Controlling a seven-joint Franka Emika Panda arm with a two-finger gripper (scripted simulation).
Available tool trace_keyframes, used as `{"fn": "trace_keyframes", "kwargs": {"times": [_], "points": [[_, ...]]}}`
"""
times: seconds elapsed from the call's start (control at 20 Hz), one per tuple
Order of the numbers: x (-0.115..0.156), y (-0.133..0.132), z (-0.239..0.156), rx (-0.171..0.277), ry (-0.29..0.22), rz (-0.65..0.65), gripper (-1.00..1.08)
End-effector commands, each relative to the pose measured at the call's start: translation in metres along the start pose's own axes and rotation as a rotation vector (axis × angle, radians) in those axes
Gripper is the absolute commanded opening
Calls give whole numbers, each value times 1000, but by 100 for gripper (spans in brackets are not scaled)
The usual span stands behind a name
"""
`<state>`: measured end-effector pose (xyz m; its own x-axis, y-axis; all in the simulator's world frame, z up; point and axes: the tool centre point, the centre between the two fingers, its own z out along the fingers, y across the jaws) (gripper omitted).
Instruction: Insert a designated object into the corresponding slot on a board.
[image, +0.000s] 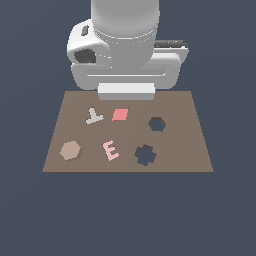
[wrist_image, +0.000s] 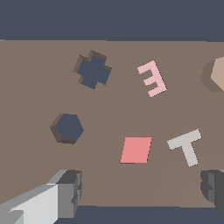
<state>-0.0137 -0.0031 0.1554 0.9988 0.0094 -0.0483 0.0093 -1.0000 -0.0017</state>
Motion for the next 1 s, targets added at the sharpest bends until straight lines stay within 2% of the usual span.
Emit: {"fn": "trace_keyframes", "kwargs": {"times": [0.0,0.45,0.95], "points": [[0,0,0,0,0,0,100],[14,18,12,0,6,27,100],[54,76,50,0,23,112,100]]}}
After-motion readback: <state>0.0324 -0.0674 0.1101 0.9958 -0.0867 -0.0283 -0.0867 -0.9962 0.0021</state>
